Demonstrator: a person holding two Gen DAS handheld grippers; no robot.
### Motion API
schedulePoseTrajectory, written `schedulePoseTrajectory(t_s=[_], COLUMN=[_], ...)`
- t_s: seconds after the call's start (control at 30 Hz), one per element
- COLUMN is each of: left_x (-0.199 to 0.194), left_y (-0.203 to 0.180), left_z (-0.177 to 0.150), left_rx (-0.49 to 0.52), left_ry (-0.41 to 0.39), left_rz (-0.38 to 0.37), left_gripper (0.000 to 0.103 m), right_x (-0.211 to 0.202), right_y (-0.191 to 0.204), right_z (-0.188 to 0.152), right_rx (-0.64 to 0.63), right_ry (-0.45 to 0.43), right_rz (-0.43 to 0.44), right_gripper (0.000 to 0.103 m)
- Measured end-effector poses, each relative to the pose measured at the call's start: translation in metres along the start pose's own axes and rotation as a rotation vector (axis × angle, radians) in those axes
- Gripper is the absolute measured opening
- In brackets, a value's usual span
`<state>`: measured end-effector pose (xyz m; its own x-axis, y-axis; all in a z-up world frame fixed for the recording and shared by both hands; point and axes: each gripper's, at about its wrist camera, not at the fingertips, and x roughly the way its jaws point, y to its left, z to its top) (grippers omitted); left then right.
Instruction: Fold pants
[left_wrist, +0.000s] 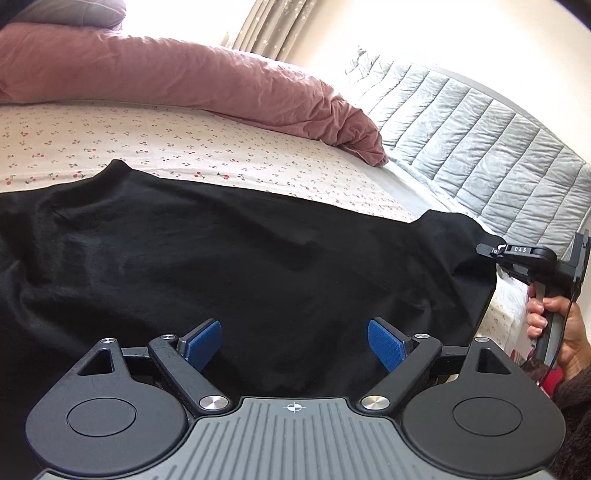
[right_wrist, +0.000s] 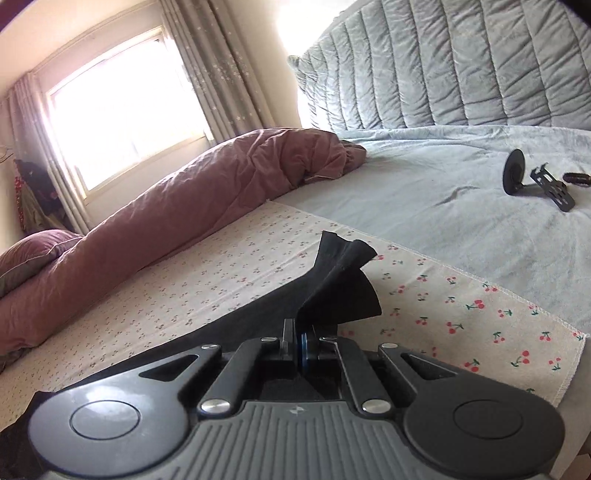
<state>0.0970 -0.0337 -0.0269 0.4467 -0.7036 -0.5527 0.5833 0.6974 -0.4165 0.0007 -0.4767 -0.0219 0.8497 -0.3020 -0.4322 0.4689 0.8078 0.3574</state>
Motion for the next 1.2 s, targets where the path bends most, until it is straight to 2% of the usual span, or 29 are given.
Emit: schedulePoseTrajectory(t_s=[0.33, 0.53, 0.6, 0.77, 1.03, 1.13, 1.2], left_x=[0.021, 0.033, 0.035, 0.037, 0.041, 0.041, 0.043], left_y=[0.013, 0.022, 0.025, 0.029, 0.051, 0.055, 0.054], left_z=[0.004, 0.002, 0.001, 0.0, -0.001, -0.001, -0.002], left_rx=[-0.157, -0.241, -0.267, -0.329, -0.498, -0.52, -0.519], left_ry=[-0.006, 0.005, 0.002, -0.012, -0.068, -0.071, -0.069], left_rz=[-0.125, -0.198, -0.209, -0.221, -0.276, -0.261, -0.237], left_gripper=[0.087, 0.085, 0.081, 0.073, 0.072, 0.064, 0.052], right_x=[-0.002, -0.004, -0.005, -0.015, -0.031, -0.037, -0.039], right_y=[0.09, 0.137, 0.145, 0.164, 0.182, 0.18, 0.178], right_z=[-0.025, -0.059, -0.069, -0.086, -0.104, -0.104, -0.102], right_rx=[-0.321, -0.505, -0.544, -0.615, -0.715, -0.71, -0.689], right_ry=[0.09, 0.201, 0.237, 0.269, 0.27, 0.268, 0.272], right_rz=[0.265, 0.383, 0.422, 0.501, 0.595, 0.621, 0.64], right_gripper=[0.004, 0.004, 0.004, 0.004, 0.004, 0.005, 0.005])
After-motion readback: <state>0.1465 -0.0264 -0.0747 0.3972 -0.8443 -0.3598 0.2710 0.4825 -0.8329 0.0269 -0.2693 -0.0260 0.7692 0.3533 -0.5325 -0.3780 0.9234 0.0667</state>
